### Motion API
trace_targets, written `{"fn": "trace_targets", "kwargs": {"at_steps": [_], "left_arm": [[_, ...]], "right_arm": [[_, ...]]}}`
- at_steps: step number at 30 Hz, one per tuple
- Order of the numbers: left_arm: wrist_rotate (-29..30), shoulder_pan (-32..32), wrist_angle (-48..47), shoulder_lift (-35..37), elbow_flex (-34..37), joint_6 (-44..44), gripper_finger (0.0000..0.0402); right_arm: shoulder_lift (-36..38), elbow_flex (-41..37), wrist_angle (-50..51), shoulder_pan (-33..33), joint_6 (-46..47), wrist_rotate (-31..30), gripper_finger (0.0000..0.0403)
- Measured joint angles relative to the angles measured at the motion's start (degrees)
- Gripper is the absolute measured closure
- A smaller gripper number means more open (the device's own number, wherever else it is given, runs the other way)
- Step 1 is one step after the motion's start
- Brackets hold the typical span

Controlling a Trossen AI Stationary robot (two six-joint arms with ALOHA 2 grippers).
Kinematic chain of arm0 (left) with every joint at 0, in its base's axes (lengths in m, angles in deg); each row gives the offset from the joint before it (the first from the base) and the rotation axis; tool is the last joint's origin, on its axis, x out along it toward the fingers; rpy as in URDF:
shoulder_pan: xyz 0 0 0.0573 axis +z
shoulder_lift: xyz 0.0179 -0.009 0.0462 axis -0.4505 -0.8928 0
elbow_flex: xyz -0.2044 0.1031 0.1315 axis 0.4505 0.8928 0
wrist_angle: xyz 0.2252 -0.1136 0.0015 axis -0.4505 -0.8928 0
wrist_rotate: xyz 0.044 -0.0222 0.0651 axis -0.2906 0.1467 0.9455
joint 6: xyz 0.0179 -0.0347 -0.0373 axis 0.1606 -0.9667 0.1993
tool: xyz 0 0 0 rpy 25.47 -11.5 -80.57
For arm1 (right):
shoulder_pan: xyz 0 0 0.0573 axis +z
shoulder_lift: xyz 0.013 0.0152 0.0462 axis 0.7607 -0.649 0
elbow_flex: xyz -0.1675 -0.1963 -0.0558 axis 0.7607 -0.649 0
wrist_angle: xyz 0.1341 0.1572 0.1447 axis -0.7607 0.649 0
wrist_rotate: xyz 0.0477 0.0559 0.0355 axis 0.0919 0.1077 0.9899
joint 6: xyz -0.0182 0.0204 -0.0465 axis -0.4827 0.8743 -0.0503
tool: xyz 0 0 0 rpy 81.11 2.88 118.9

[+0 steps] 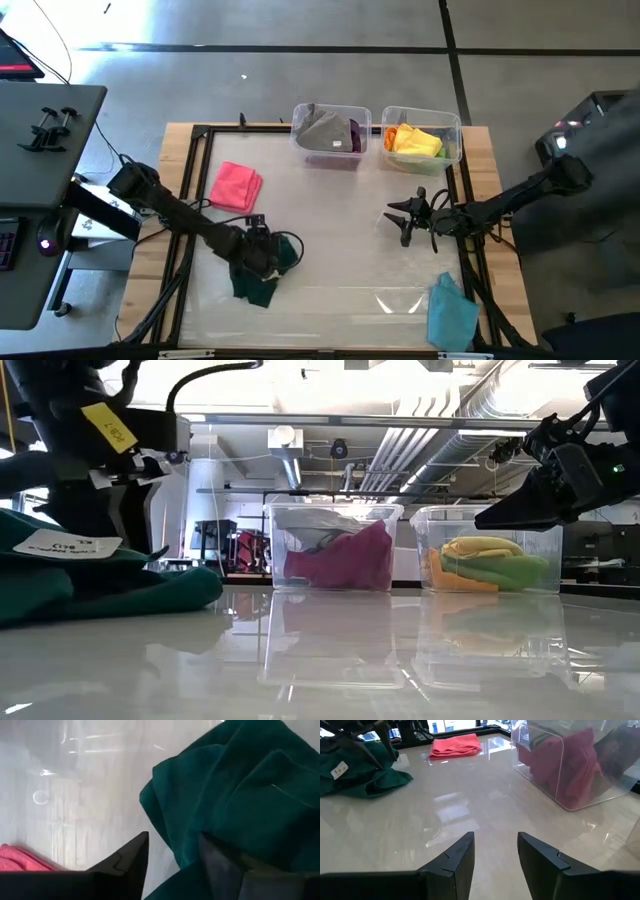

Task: Sort towels by color in basket
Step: Put the green towel into the left transparent bin

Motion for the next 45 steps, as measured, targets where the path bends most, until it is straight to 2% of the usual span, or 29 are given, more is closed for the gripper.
{"fn": "trace_targets", "kwargs": {"at_steps": [9,14,19,25,27,31,35,39,40,42,45], "left_arm": [[-6.28,1.49,-1.22,4.15,-3.55,-2.12,0.0172],[-9.68,1.19,-1.01,5.84,-3.76,-5.84,0.0153],[-15.2,0.61,3.12,4.92,0.35,-7.27,0.0151],[-17.31,0.63,11.9,3.04,6.18,-6.3,0.0153],[-18.77,0.68,15.62,2.1,7.41,-4.22,0.0162],[-16.92,0.72,19.26,-0.41,7.65,0.79,0.0203],[-17.02,2.09,24.71,-2.5,7.49,3.51,0.0267],[-16.77,4.12,29.11,-3.05,7.61,5.33,0.0351],[-15.96,4.75,30.07,-3.13,7.65,5.93,0.0373],[-11.95,5.79,31.44,-3.22,7.43,6.1,0.0391],[-3.53,7.47,30.84,-3.21,4.9,7.67,0.0381]], "right_arm": [[0.0,0.0,-0.04,0.0,0.56,-0.39,0.0258],[0.0,0.0,-0.29,0.0,0.56,-0.41,0.0258],[0.0,0.0,-0.48,0.0,0.54,-0.43,0.0258],[0.0,0.0,-0.35,0.0,0.39,-0.43,0.0258],[0.0,0.0,-0.39,0.0,0.37,-0.45,0.0258],[0.0,0.0,-0.38,0.0,0.12,-0.52,0.0258],[0.0,0.0,-0.39,-0.02,0.34,-0.83,0.0258],[0.0,0.0,-0.39,-0.01,0.36,-0.83,0.0258],[0.0,0.0,-0.39,-0.02,0.41,-0.83,0.0258],[0.0,0.0,-0.42,-0.02,0.77,-0.8,0.0258],[0.0,0.0,-0.44,-0.01,1.44,-0.82,0.0258]]}}
